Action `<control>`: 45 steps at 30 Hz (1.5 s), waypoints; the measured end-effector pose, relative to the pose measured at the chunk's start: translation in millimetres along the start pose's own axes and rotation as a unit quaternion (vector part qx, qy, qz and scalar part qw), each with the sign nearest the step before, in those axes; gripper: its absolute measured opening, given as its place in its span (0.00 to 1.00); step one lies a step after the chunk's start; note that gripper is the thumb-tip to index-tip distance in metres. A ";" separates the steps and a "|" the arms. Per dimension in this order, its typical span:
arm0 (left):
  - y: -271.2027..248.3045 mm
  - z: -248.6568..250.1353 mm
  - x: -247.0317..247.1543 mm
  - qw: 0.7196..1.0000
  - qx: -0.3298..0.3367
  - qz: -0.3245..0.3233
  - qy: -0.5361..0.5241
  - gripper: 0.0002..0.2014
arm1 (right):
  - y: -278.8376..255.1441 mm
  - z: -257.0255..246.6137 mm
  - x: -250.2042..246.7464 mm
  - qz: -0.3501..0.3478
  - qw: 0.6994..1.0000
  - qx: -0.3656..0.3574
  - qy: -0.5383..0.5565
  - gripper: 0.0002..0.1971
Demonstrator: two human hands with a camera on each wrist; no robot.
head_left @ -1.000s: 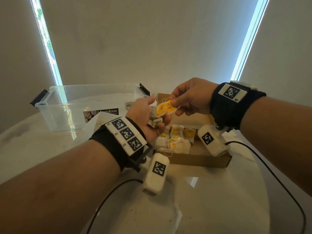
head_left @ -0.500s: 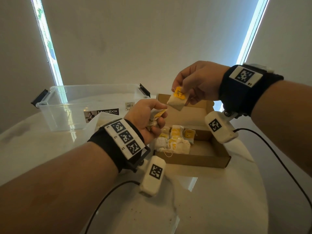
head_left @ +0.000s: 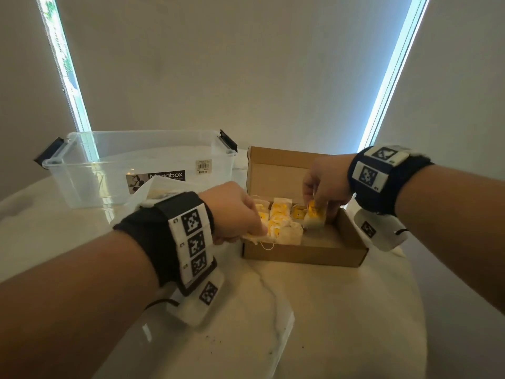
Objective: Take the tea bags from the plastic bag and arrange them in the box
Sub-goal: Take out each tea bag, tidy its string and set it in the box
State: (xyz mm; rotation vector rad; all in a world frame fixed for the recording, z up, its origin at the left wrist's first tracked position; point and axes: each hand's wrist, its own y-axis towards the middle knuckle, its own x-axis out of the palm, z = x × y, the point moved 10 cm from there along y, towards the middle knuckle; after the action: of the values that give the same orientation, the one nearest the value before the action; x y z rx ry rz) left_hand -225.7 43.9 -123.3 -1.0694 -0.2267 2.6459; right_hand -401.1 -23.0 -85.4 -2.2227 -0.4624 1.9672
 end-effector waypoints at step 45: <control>2.9 4.1 -4.9 0.879 -0.072 -0.011 -0.471 0.12 | -21.3 -32.1 -42.8 0.115 0.978 -0.026 0.174 0.12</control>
State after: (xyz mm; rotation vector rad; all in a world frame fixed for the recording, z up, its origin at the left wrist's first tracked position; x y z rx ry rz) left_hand -225.7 39.4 -117.9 0.2920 -0.6145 2.9251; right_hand -376.6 -13.2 -34.2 -2.6873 -0.2216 1.6152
